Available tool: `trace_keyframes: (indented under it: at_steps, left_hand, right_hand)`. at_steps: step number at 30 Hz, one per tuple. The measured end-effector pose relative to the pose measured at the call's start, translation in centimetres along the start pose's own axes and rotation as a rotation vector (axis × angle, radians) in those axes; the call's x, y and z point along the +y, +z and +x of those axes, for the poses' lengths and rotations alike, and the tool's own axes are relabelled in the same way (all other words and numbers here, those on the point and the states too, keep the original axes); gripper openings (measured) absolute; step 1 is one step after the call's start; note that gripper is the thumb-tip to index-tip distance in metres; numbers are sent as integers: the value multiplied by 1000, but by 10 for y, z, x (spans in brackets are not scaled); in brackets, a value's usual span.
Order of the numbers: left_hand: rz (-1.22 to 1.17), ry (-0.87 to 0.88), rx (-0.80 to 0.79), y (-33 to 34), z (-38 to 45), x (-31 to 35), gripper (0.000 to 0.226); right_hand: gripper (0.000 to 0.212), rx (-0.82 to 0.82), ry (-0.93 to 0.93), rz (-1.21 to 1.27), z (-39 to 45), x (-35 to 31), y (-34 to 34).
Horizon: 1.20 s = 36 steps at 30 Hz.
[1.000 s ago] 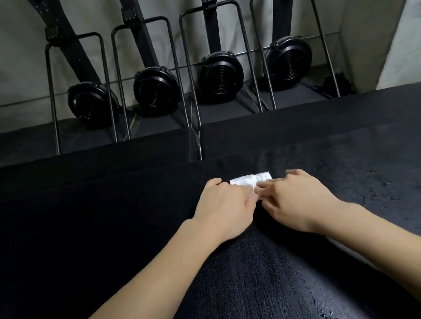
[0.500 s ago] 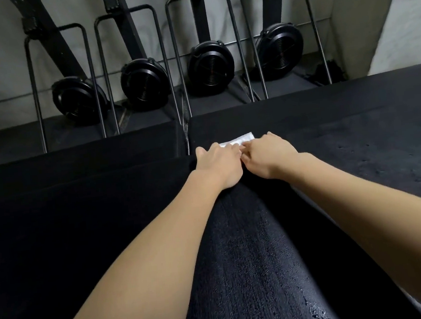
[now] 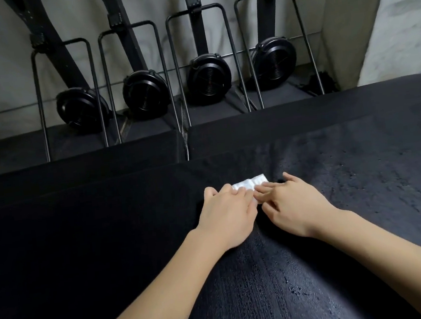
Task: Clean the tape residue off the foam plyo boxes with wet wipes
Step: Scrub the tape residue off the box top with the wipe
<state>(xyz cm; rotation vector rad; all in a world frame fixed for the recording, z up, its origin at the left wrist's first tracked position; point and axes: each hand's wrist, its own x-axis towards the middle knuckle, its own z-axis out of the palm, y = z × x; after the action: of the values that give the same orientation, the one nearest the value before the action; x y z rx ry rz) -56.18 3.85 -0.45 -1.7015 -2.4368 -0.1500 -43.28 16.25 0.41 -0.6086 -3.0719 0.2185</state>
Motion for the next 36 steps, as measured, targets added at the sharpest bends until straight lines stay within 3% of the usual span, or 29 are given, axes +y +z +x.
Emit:
trace_keyframes:
  at_steps: [9,15,19,23,28,36]
  left_hand:
    - [69,-92,-129,-2,48,-4,34]
    - [-2,-47,-45,-10,-8,22,29]
    - [-41,65,34,-15,-59,46,29]
    - [-26,82,38,-11,-88,58,37]
    - [90,95,-47,-21,-66,55,31]
    - [95,-39,-170,-23,-29,47,32]
  right_hand:
    - [45,-1,82,2,54,8,2]
    - [46,3,-15,0,-13,-2,7]
    - [72,-25,-62,-2,-75,-11,8]
    - [52,-56,-20,26,-106,-24,7]
    - [52,-58,33,47,-80,-22,4]
    - [48,-68,108,54,-43,-19,2]
